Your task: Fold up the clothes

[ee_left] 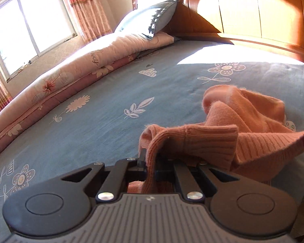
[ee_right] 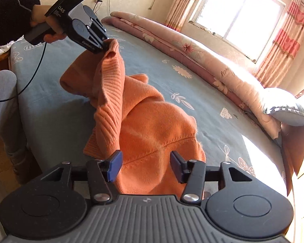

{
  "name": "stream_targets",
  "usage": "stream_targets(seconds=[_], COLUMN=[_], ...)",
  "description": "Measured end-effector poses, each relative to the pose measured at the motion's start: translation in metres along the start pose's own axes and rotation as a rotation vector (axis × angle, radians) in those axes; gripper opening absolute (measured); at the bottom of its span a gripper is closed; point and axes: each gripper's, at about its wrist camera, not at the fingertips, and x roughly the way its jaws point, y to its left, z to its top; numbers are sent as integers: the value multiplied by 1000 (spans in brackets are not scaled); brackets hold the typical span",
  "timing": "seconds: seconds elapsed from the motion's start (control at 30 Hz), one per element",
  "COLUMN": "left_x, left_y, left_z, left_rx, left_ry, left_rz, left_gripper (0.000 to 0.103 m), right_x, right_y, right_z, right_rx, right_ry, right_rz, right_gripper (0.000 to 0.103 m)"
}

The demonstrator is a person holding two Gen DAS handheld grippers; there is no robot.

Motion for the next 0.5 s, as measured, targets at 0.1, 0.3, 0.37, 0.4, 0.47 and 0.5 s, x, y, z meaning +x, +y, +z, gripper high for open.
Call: stream_targets(seconds=[0.1, 0.3, 0.37, 0.4, 0.47, 0.5], left_x=[13, 20, 23, 24, 25, 26], left_y=[9, 10, 12, 14, 16, 17], left_z=[-2, -7, -7, -7, -8, -9], left_rx=[-37, -23, -18, -20, -24, -26], left_ry=[34, 61, 66, 68, 71, 72], left_rz=[11, 9, 7, 4, -4, -9], left_gripper=[5, 6, 6, 6, 6, 6], right_x=[19, 46, 54, 57, 66, 71], right_y=[5, 39, 48, 52, 59, 62], right_z=[-5, 5, 7, 8, 5, 2], right_rx=[20, -17, -58, -67, -109, -142], right_ry=[17, -7, 12, 23, 52, 63], right_rz=[45, 206, 212, 215, 161, 118], right_gripper=[58, 61, 62, 62, 62, 61])
